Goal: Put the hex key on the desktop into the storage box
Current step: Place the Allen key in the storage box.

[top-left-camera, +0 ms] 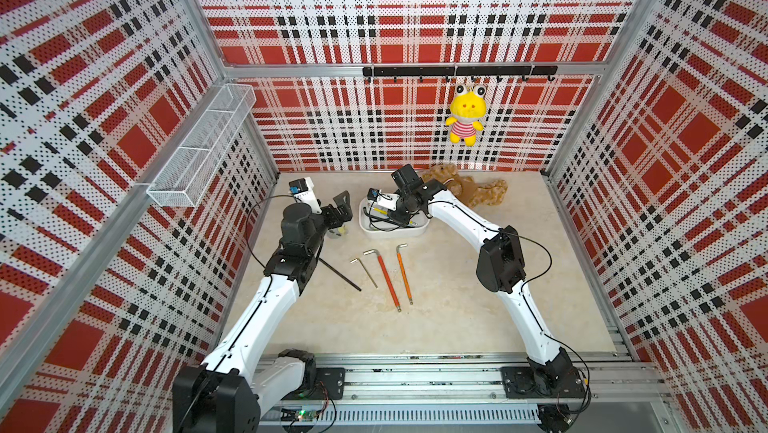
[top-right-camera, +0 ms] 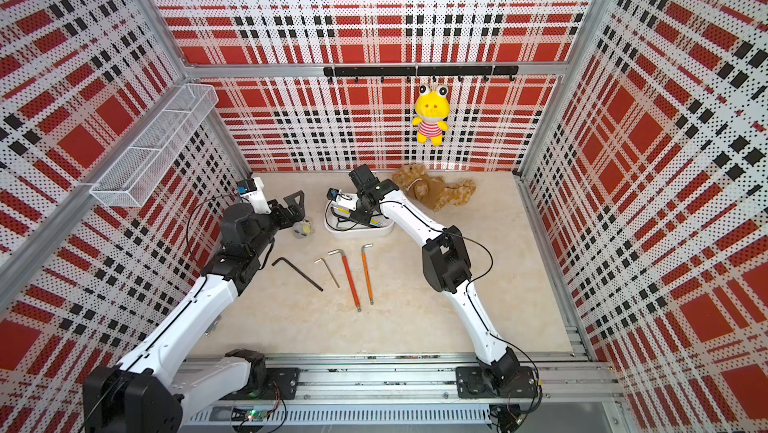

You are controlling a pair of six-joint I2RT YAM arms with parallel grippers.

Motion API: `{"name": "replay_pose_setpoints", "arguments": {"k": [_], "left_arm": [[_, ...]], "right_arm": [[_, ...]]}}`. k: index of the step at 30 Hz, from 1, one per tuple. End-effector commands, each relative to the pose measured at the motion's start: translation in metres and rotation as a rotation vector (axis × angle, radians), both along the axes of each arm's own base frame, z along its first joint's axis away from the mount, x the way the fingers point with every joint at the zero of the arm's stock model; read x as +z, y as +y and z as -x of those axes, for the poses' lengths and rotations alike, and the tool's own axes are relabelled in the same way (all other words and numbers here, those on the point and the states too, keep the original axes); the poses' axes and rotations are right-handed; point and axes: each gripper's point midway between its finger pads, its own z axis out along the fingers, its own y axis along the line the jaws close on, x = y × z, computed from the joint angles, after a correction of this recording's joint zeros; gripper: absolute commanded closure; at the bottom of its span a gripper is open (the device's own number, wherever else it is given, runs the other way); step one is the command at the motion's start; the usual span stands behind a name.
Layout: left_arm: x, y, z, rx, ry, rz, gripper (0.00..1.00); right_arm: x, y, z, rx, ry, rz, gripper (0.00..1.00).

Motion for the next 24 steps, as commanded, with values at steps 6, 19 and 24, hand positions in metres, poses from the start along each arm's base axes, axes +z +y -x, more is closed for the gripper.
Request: {"name": "replay_pose_setpoints", "arguments": {"k": [6, 19, 24], "left_arm": [[0.008, 0.004, -0.001, 0.007, -0.017, -0.014, 0.01], [0.017, 0.001, -0.004, -0.005, -0.030, 0.004, 0.01], [0.018, -0.001, -0.003, -0.008, -0.031, 0.012, 0.01]], "right_arm": [[-0.021, 0.008, -0.009, 0.039, 0.007, -0.015, 1.00], [-0.037, 0.012, -0.016, -0.014, -0.006, -0.017, 0.53], [-0.015, 0.010, -0.028, -0.082, -0.077, -0.039, 0.39]]}}
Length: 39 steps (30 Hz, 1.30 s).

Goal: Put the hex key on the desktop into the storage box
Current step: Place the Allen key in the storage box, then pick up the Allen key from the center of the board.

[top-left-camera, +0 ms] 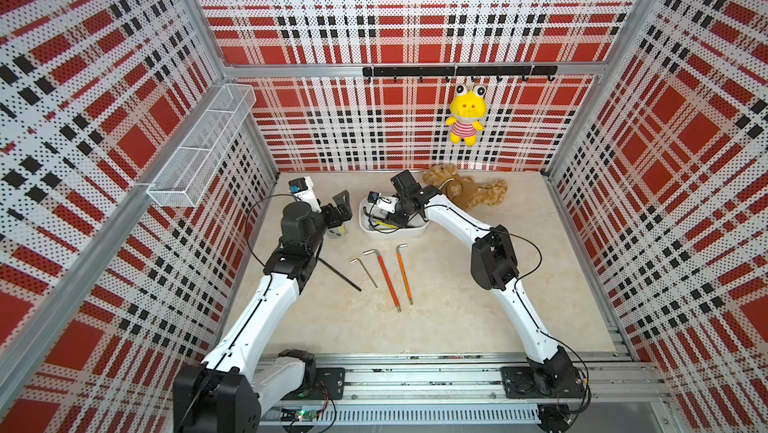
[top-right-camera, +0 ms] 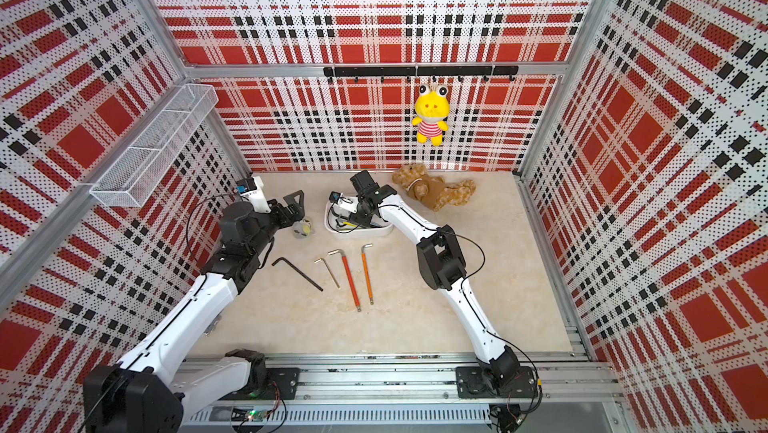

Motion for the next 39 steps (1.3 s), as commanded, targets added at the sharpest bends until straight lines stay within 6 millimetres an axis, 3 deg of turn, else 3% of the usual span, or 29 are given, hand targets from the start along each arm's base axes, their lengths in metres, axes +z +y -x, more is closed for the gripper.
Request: {"name": "replay_pose_setpoints", "arguments": {"k": [1, 5, 9, 12, 14, 20, 25, 33, 39], "left_arm": [[0.016, -0.001, -0.001, -0.010, -0.036, 0.011, 0.01], [0.016, -0.003, 0.000, -0.010, -0.035, 0.015, 0.01], [0.015, -0.005, 0.000, -0.010, -0.034, 0.014, 0.01], [0.014, -0.006, 0.000, -0.010, -0.031, 0.013, 0.01], [0.012, -0.007, -0.002, -0.012, -0.026, 0.011, 0.01], [0.006, -0.013, -0.008, -0.019, -0.017, 0.035, 0.01], [0.005, -0.026, -0.012, -0.042, -0.015, 0.039, 0.01], [0.008, -0.032, -0.010, -0.049, -0.024, 0.040, 0.01], [0.011, -0.028, -0.006, -0.038, -0.034, 0.037, 0.01]], "right_arm": [[0.027, 0.002, -0.010, -0.070, -0.067, -0.045, 0.38], [0.073, -0.005, -0.015, -0.194, -0.110, -0.147, 0.37], [0.115, -0.022, -0.004, -0.359, -0.108, -0.246, 0.37], [0.128, -0.041, 0.013, -0.489, -0.054, -0.272, 0.37], [0.125, -0.051, 0.031, -0.546, -0.003, -0.266, 0.37], [0.096, -0.073, 0.087, -0.700, 0.042, -0.233, 0.33], [0.045, -0.078, 0.129, -0.805, 0.286, -0.161, 0.31], [-0.014, -0.068, 0.161, -0.939, 0.540, -0.095, 0.31], [-0.041, -0.057, 0.174, -0.953, 0.600, -0.036, 0.32]]}}
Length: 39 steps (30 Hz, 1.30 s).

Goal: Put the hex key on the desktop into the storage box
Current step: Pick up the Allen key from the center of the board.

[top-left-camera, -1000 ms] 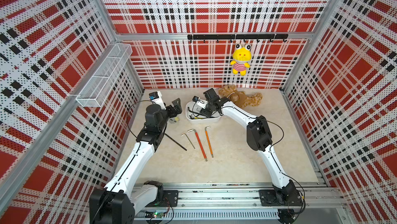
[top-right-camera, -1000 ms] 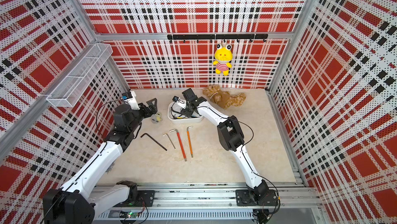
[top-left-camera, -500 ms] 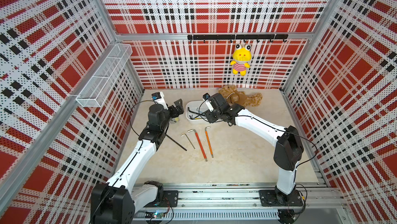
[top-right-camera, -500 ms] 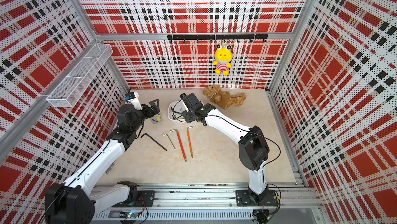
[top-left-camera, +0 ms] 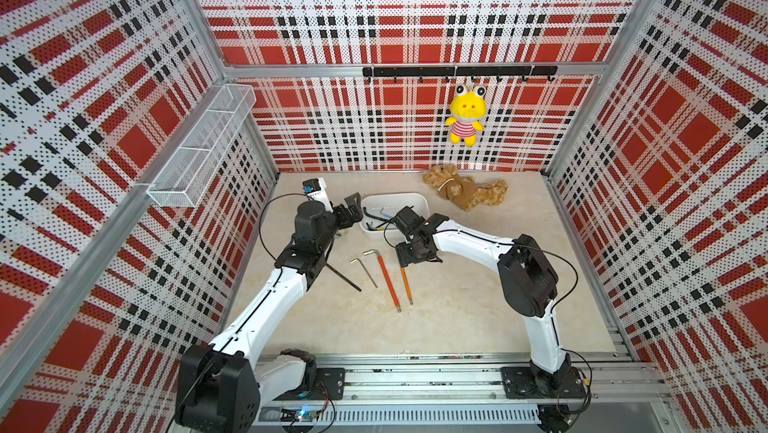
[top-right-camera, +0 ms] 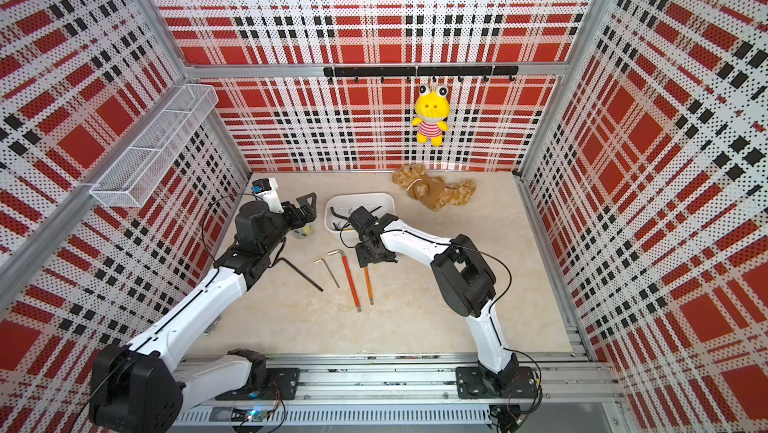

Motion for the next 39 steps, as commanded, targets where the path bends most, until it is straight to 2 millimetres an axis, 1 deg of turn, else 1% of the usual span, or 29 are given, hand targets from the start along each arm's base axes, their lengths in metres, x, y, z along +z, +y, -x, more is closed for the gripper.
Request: {"name": "replay_pose_setpoints", "arguments": {"k": [1, 7, 12, 16, 20, 23, 26, 28, 32, 34, 37, 39], "left_arm": [[0.031, 0.004, 0.002, 0.016, -0.081, 0.018, 0.01], [0.031, 0.010, 0.002, 0.021, -0.081, 0.019, 0.01], [0.027, 0.014, 0.003, 0.025, -0.074, 0.018, 0.01], [0.027, 0.017, 0.002, 0.029, -0.072, 0.017, 0.01], [0.026, 0.018, 0.001, 0.029, -0.071, 0.016, 0.01], [0.026, 0.019, 0.000, 0.031, -0.071, 0.014, 0.01], [0.025, 0.020, 0.000, 0.032, -0.068, 0.014, 0.01], [0.024, 0.020, 0.000, 0.030, -0.067, 0.015, 0.01], [0.023, 0.019, 0.000, 0.028, -0.065, 0.014, 0.01], [0.023, 0.020, 0.001, 0.028, -0.066, 0.015, 0.01], [0.022, 0.021, 0.001, 0.031, -0.063, 0.015, 0.01], [0.021, 0.021, 0.002, 0.030, -0.061, 0.018, 0.01]], "right_arm": [[-0.006, 0.012, 0.012, -0.018, 0.060, -0.014, 0.32], [-0.019, 0.020, 0.016, 0.001, 0.085, 0.013, 0.36], [-0.029, 0.022, 0.021, 0.011, 0.104, 0.037, 0.46], [-0.037, 0.022, 0.027, 0.016, 0.121, 0.058, 0.50], [-0.044, 0.019, 0.031, 0.014, 0.133, 0.096, 0.63], [-0.049, 0.016, 0.035, 0.011, 0.141, 0.121, 0.76], [-0.054, 0.011, 0.037, 0.011, 0.149, 0.152, 1.00], [-0.055, 0.005, 0.034, 0.004, 0.134, 0.186, 1.00], [-0.049, 0.003, 0.030, 0.026, 0.102, 0.199, 1.00], [-0.041, 0.005, 0.025, 0.041, 0.071, 0.186, 1.00], [-0.016, 0.019, 0.021, 0.121, -0.001, 0.089, 1.00], [0.009, 0.030, 0.015, 0.167, -0.074, 0.007, 1.00]]}}
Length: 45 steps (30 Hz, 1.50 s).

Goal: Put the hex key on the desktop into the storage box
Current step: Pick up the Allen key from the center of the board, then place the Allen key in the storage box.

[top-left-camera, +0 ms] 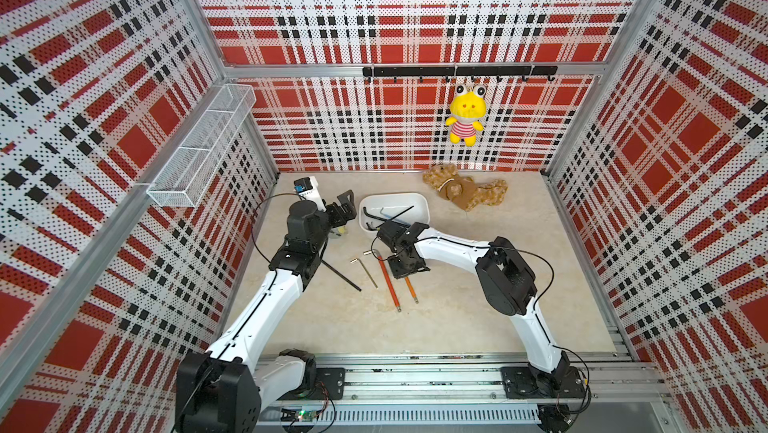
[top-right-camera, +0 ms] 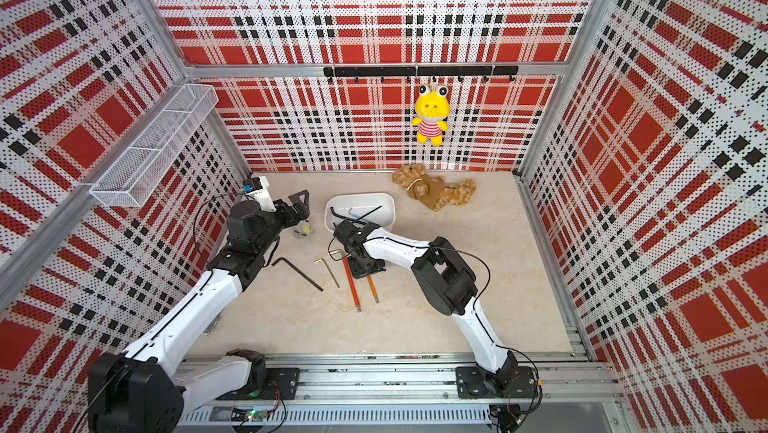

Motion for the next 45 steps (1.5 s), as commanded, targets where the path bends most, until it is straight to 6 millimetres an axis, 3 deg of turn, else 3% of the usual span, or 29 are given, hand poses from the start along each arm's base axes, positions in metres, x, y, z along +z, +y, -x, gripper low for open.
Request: {"name": "replay_pose_setpoints", "arguments": {"k": [1, 6, 12, 16, 18, 21, 27, 34, 45], "left_arm": [[0.012, 0.001, 0.001, -0.003, -0.039, 0.010, 0.01], [0.014, 0.001, 0.002, -0.009, -0.045, 0.017, 0.01], [0.011, 0.000, 0.005, -0.015, -0.041, 0.020, 0.01], [0.015, 0.000, 0.006, -0.016, -0.049, 0.023, 0.01], [0.015, 0.000, 0.007, -0.017, -0.048, 0.020, 0.01], [0.012, 0.003, 0.008, -0.004, -0.042, 0.010, 0.01], [0.007, 0.009, 0.009, 0.009, -0.029, -0.004, 0.01], [0.001, 0.018, 0.005, 0.024, -0.013, -0.018, 0.01], [-0.002, 0.019, 0.001, 0.019, -0.006, -0.018, 0.01]], "right_arm": [[0.047, 0.014, -0.010, 0.100, -0.130, -0.114, 1.00], [0.101, 0.019, -0.024, 0.212, -0.257, -0.199, 1.00], [0.203, 0.022, -0.064, 0.424, -0.599, -0.277, 1.00], [0.234, 0.033, -0.093, 0.584, -0.733, -0.342, 1.00], [0.240, 0.048, -0.093, 0.734, -0.775, -0.371, 1.00], [0.232, 0.068, -0.104, 0.892, -0.789, -0.324, 1.00], [0.182, 0.083, -0.149, 0.962, -0.722, -0.187, 1.00], [0.136, 0.076, -0.169, 0.943, -0.680, -0.164, 1.00], [0.076, 0.054, -0.175, 0.916, -0.541, -0.117, 1.00]]}}
